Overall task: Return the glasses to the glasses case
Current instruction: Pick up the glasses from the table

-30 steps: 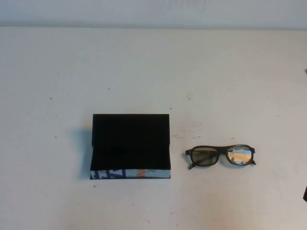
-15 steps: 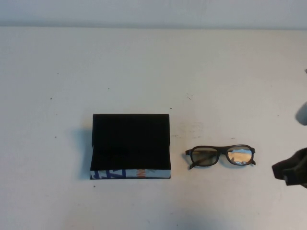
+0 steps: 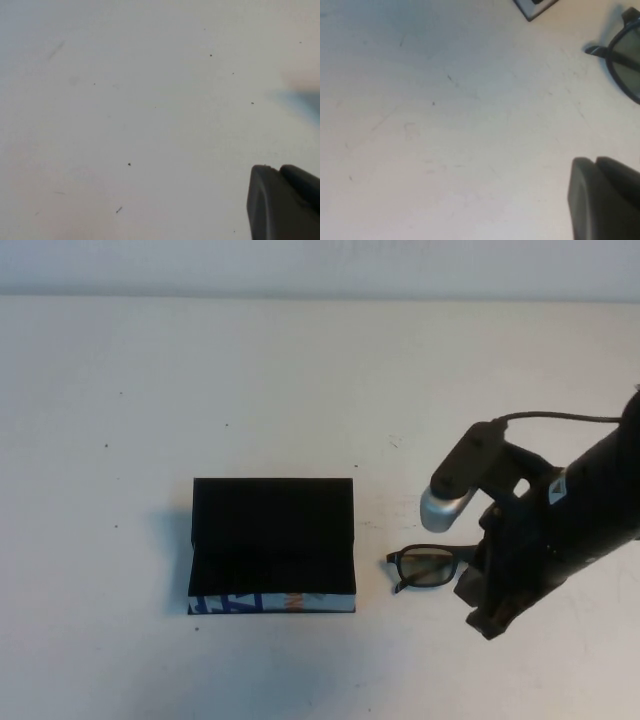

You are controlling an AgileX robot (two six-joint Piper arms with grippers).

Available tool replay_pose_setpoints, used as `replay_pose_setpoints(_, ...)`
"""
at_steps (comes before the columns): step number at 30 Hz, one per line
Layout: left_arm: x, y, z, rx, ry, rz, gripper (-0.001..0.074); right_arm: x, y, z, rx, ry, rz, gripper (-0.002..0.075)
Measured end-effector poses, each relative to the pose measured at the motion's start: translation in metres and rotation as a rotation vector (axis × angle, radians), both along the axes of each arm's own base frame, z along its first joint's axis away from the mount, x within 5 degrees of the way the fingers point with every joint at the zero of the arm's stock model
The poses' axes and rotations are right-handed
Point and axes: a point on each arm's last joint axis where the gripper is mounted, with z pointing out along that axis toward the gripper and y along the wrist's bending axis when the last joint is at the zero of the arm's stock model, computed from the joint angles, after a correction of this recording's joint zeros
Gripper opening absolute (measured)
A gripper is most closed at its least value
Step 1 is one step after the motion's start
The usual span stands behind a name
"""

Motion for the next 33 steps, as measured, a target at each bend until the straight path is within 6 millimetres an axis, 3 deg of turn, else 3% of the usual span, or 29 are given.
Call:
replay_pose_setpoints(10,0.000,0.000,0.000,0.000,0.000,0.000,-0.0001,0.011,0.013,-0.025,-0.101,-0.031,0.323,0.0022)
replay_pose_setpoints(16,0.000,0.000,0.000,0.000,0.000,0.000,-0.0001,0.017,0.011,-0.020,-0.164,-0.119,0.472,0.0191)
replay_pose_setpoints(19,0.000,0.000,0.000,0.000,0.000,0.000,-0.0001,0.028,0.003,-0.018,-0.232,-0.202,0.498,0.0304)
replay_pose_setpoints(22,0.000,0.000,0.000,0.000,0.000,0.000,-0.0001,0.038,-0.002,-0.021,-0.276,-0.257,0.494,0.0367)
replay_pose_setpoints(33,0.000,0.000,0.000,0.000,0.000,0.000,-0.0001,0.075,0.001,-0.046,-0.343,-0.269,0.555,0.0398)
